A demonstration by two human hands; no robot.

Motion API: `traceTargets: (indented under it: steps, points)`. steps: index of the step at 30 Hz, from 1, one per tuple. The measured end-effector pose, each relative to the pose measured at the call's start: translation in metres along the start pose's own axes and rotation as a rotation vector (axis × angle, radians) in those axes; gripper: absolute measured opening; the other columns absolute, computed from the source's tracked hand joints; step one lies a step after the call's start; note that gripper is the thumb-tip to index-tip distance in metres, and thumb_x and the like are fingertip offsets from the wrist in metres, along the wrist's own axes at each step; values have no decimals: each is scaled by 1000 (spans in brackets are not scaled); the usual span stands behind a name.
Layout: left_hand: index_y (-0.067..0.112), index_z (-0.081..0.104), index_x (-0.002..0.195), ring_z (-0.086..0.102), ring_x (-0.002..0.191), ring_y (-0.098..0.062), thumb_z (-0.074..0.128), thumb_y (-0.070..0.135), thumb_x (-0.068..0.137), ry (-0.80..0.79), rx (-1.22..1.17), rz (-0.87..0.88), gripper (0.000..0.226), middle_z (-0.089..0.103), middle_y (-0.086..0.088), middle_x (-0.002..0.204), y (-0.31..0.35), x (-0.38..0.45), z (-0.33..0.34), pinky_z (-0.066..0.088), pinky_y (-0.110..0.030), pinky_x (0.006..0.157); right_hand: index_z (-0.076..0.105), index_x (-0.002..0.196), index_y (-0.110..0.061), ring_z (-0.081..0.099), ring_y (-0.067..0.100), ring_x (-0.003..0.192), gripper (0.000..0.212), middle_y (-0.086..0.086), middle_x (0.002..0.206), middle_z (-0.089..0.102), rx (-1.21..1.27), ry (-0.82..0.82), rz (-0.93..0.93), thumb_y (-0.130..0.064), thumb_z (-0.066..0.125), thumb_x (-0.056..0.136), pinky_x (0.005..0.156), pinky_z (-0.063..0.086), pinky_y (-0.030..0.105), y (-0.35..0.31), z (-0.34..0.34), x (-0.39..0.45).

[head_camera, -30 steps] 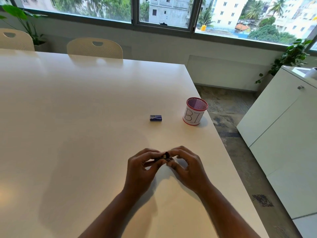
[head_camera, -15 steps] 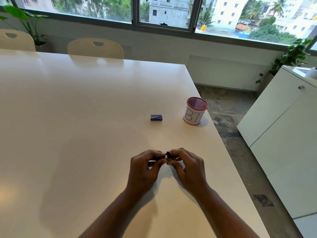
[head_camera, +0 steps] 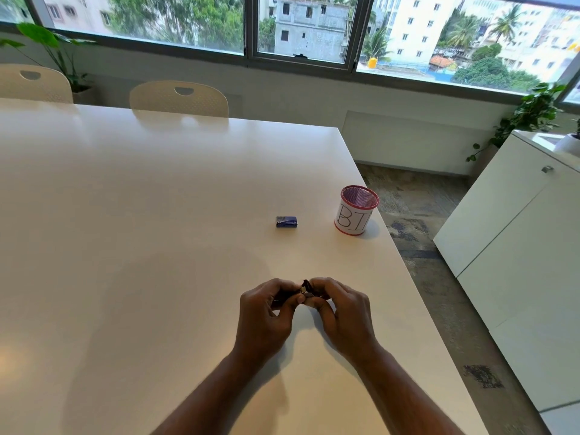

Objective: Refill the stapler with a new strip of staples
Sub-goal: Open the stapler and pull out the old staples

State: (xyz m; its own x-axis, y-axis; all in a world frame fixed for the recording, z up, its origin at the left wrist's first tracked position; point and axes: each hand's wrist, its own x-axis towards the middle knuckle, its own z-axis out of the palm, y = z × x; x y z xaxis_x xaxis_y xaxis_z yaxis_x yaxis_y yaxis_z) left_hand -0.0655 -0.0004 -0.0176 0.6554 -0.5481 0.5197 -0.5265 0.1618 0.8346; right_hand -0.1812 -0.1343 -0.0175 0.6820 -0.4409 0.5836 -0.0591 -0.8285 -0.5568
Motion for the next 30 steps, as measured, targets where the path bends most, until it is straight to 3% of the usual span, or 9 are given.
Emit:
traceTargets:
  steps: [11, 22, 24, 27, 30]
  points:
    - [16, 78, 95, 75, 80, -4, 78, 5, 82, -2, 6, -1, 16, 77, 12, 86, 6, 1, 0, 59, -16, 72, 78, 102, -14, 74, 7, 84, 17, -9, 95, 80, 60, 12, 93, -10, 72, 87, 72, 60, 32, -2, -2, 0]
    - [19, 78, 95, 76, 79, -4, 78, 5, 83, 9, 3, -18, 19, 78, 13, 86, 6, 2, 2, 58, -15, 71, 80, 105, -12, 76, 6, 88, 18, -8, 95, 80, 173, 17, 188, -5, 78, 88, 78, 63, 39, -1, 3, -1]
    - [27, 77, 93, 76, 78, -4, 77, 5, 82, 31, -3, -67, 24, 78, 14, 82, 8, 2, 2, 58, -15, 71, 80, 102, -13, 75, 8, 85, 19, -4, 91, 80, 255, 55, 275, 1, 73, 91, 78, 62, 37, 0, 4, -1]
    - [36, 76, 88, 77, 76, -6, 77, 10, 80, 68, -33, -134, 28, 79, 15, 85, 6, 3, -1, 58, -16, 72, 76, 98, -10, 75, 18, 87, 26, 10, 90, 79, 586, 179, 494, 12, 62, 95, 81, 60, 32, 2, -1, -1]
    - [34, 78, 89, 78, 78, -8, 79, 6, 82, 66, -66, -165, 28, 80, 12, 87, 4, 4, -1, 59, -17, 74, 75, 100, -12, 78, 21, 94, 28, 10, 96, 80, 615, 161, 486, 13, 64, 93, 88, 61, 32, 0, -3, -4]
